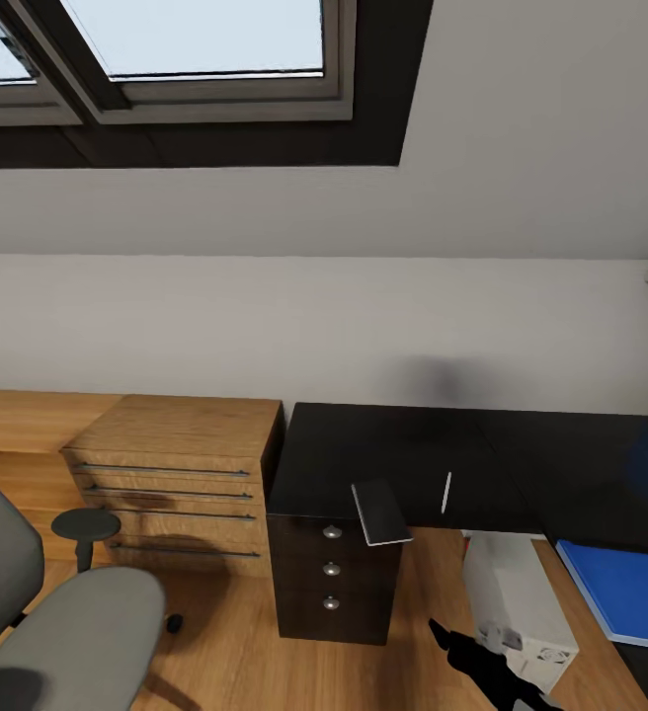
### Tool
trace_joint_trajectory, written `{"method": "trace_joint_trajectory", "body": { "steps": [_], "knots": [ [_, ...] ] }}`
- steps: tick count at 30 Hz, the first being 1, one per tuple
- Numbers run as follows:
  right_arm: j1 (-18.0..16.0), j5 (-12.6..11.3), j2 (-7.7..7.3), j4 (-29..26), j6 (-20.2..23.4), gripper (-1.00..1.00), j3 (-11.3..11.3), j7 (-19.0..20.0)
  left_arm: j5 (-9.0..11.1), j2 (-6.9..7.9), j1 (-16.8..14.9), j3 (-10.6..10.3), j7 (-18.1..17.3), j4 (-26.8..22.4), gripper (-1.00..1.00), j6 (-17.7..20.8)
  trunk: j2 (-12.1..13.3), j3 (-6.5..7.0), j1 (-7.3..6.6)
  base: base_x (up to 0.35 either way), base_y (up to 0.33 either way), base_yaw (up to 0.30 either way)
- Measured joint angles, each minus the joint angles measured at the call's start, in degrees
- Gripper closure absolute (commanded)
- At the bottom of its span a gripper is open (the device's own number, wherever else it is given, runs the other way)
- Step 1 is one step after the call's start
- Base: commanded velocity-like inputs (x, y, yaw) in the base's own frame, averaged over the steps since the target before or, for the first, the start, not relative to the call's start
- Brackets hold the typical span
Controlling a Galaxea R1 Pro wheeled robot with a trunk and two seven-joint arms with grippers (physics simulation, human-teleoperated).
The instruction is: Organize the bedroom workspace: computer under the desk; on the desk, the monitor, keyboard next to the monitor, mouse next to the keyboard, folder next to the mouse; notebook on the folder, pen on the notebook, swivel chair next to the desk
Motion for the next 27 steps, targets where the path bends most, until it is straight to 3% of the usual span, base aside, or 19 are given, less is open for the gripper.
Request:
{"method": "trace_joint_trajectory", "body": {
  "steps": [7,19,27],
  "knots": [
    [0.16,0.52,0.15,0.12,-0.74,-1.00,-0.03,-0.02,0.00,0.00,0.00,-0.01,-0.05,0.00,-1.00,0.00,0.00,0.00,0.00,0.000,0.044,0.000],
    [0.28,0.52,0.44,0.16,-0.98,-1.00,-0.12,-0.11,-0.12,-0.05,0.00,-0.08,-0.21,0.00,-1.00,0.14,0.00,0.00,0.00,0.000,0.215,0.000],
    [0.28,0.47,0.47,0.17,-0.99,-1.00,-0.13,-0.12,-0.16,-0.07,0.00,-0.10,-0.23,0.00,-1.00,0.17,0.00,0.00,0.00,0.000,0.051,0.000]
  ]
}}
